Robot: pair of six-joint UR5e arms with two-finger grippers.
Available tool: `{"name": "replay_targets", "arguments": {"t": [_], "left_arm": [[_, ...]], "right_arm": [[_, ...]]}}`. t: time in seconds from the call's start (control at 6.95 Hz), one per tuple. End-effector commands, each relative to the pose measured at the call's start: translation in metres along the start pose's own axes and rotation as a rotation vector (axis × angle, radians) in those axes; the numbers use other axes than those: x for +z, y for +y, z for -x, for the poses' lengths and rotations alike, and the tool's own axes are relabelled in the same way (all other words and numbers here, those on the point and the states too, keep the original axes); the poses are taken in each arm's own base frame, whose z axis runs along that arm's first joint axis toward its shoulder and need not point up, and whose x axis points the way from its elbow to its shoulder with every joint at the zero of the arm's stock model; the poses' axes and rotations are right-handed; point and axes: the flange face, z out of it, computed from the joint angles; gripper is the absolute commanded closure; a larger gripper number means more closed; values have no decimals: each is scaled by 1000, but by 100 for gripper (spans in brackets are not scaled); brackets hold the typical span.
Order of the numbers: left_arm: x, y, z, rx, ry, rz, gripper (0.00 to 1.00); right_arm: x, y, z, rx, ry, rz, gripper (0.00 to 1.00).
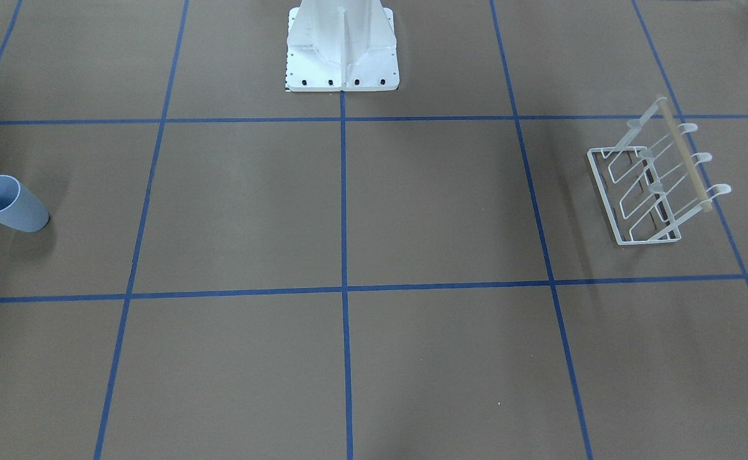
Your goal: Hang cup on cup holder
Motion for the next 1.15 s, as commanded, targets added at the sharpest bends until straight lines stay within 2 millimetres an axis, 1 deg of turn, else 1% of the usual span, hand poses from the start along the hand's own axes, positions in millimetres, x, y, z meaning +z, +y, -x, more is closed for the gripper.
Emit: {"name": "replay_targets", "arguments": {"t": [0.0, 0.14, 0.29, 0.43, 0.58, 0.72, 0.86, 1.01], "left_arm": [[2, 10, 7, -10, -3, 1, 1], [-2, 5, 3, 0, -4, -8, 1], [-2, 4, 2, 1, -4, -7, 1], [-2, 4, 2, 0, -4, -8, 1], [-4, 4, 0, 4, -4, -11, 1], [-5, 2, -2, 5, -2, -13, 1], [-7, 1, -4, 5, -2, -17, 1], [-5, 3, -2, 2, -1, -13, 1]], "right_arm": [[-1, -1, 2, -2, -4, -2, 0], [-2, -1, 6, -9, -5, -6, 0], [-2, -3, 7, -27, -5, -23, 0], [2, -5, 15, -48, -8, -36, 0], [9, -9, 35, -112, -13, -55, 0], [22, -14, 59, -188, -19, -69, 0], [37, -14, 85, -245, -31, -60, 0], [63, -10, 122, -294, -45, -36, 0]]}}
